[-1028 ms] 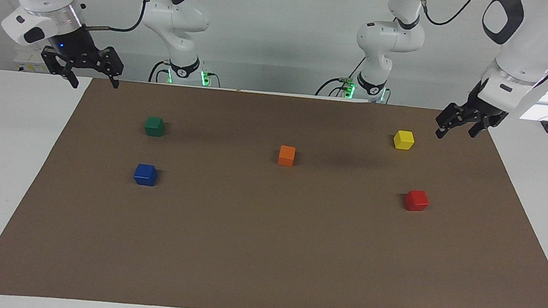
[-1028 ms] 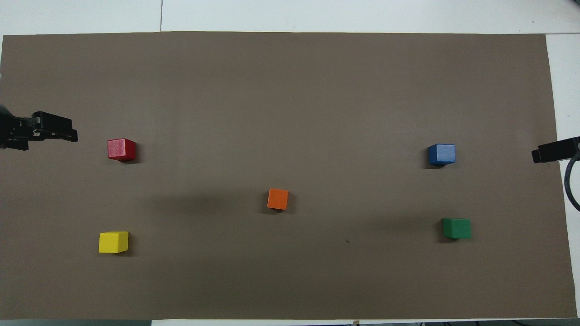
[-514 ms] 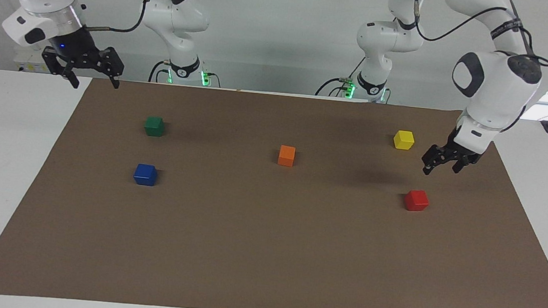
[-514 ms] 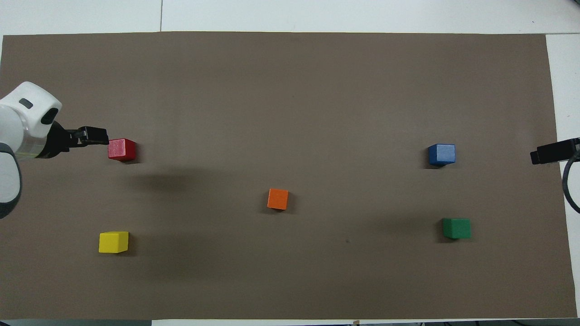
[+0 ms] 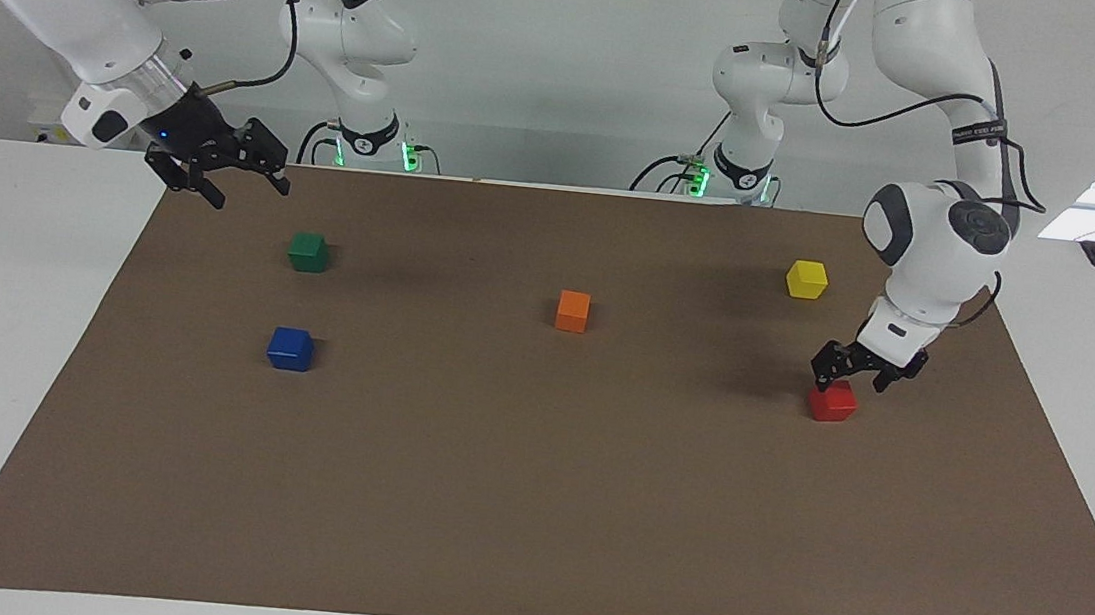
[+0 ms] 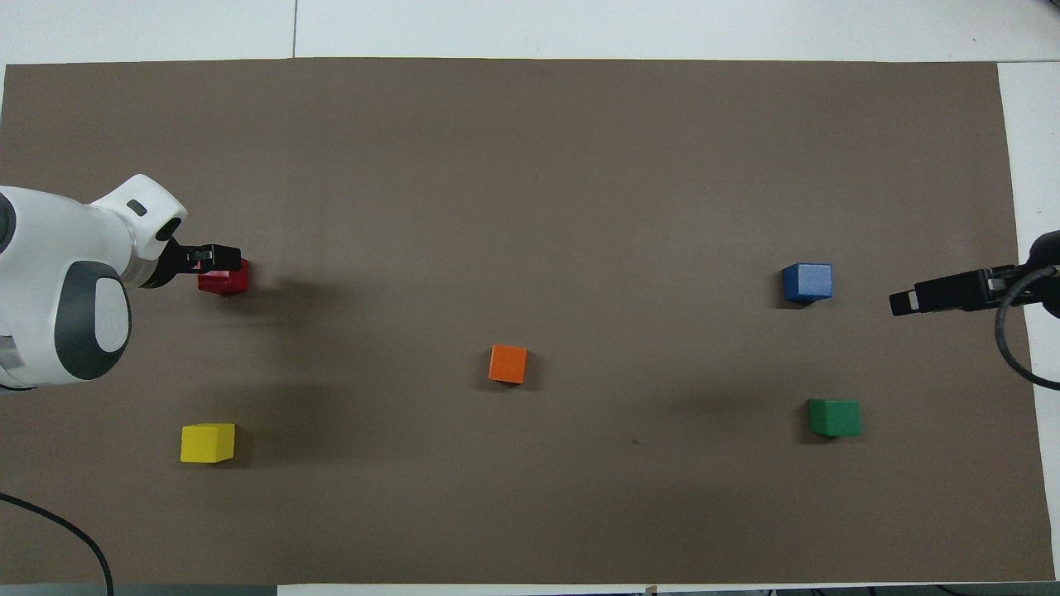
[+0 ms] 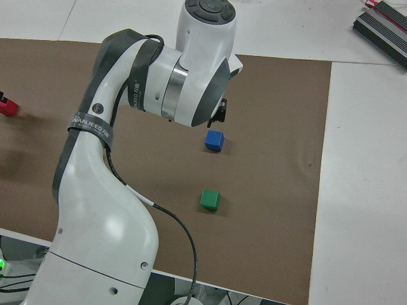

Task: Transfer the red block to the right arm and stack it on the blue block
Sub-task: 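Lift the red block with the left gripper while the right gripper advances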

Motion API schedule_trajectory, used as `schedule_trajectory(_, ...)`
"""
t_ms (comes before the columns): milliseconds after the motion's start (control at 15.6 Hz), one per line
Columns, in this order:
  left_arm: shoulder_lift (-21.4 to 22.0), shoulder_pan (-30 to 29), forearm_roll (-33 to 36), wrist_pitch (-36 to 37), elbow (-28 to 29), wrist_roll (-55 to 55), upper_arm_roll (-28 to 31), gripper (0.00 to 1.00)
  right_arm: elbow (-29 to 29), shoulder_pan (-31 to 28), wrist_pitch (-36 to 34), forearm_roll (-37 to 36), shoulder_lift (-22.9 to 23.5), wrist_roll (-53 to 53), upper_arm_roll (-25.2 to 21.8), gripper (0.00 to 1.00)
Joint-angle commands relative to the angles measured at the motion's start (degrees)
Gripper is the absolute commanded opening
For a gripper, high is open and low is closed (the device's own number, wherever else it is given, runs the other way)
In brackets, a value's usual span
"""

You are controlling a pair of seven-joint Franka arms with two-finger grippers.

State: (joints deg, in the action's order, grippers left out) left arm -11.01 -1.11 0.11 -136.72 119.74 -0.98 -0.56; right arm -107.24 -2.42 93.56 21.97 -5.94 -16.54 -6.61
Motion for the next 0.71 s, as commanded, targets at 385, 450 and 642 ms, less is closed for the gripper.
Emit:
schedule_trajectory(385,-3.93,-0.03,1.3,-3.39,0.85,-0.25,0.03,0.56,-6.4,-7.51,-5.75,33.98,6.63,-19.32,0.1,1.0)
schedule_trajectory(450,-3.93,-0.03,1.21,-0.94,-0.11,1.06,0.03,0.01,-7.01,-7.43,-6.72,37.06,7.07,-19.76,0.19,1.0)
schedule_trajectory(642,-2.97,-0.03,0.25,18.16,-9.57,5.01,-0.05,0.0,-8.95,-6.9,-11.64,47.26,9.62,-22.91,0.19,1.0)
